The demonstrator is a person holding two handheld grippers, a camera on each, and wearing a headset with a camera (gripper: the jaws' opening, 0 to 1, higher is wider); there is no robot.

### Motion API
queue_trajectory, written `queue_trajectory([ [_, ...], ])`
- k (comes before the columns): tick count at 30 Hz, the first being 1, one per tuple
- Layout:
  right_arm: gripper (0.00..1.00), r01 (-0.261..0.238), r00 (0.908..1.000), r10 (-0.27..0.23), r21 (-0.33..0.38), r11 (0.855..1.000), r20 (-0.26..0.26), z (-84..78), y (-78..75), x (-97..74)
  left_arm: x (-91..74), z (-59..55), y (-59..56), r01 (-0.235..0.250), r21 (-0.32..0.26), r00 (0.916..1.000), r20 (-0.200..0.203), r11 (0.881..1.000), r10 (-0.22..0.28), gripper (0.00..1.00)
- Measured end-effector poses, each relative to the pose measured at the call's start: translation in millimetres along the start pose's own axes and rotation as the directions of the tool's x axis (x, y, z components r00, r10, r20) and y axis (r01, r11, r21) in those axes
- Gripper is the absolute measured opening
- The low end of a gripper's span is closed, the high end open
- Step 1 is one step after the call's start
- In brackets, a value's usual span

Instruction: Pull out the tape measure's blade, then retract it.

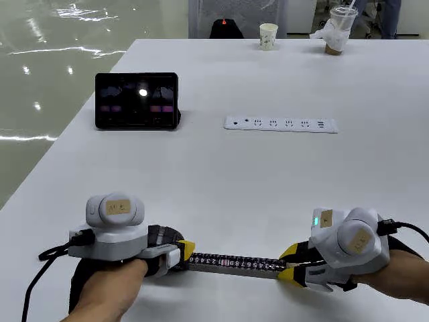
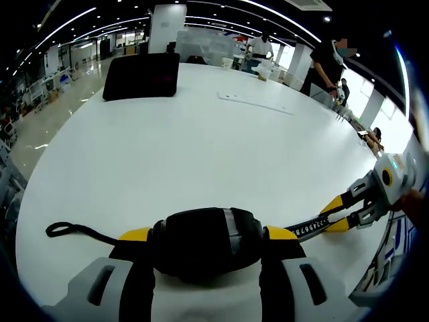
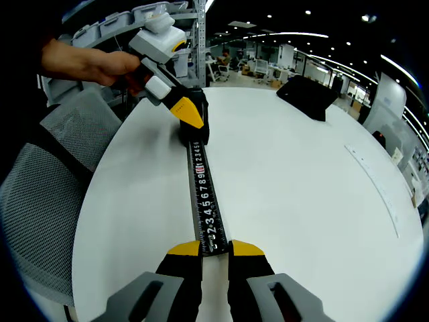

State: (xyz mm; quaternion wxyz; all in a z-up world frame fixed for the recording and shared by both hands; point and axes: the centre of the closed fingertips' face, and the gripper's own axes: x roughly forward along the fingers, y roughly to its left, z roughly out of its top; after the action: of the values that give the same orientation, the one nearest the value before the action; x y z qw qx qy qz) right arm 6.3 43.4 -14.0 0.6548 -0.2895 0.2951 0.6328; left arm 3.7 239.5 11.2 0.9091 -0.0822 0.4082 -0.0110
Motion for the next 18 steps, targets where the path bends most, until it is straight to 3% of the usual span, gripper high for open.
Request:
queue_trajectory([
  [18, 0.11, -0.01, 0.9998, 0.01, 0.0, 1.0, 0.015, 12.5, 3.5, 11.5, -2.2, -1.5, -0.9, 0.007, -0.006, 1.0, -0.003, 1.0, -0.007, 0.58],
])
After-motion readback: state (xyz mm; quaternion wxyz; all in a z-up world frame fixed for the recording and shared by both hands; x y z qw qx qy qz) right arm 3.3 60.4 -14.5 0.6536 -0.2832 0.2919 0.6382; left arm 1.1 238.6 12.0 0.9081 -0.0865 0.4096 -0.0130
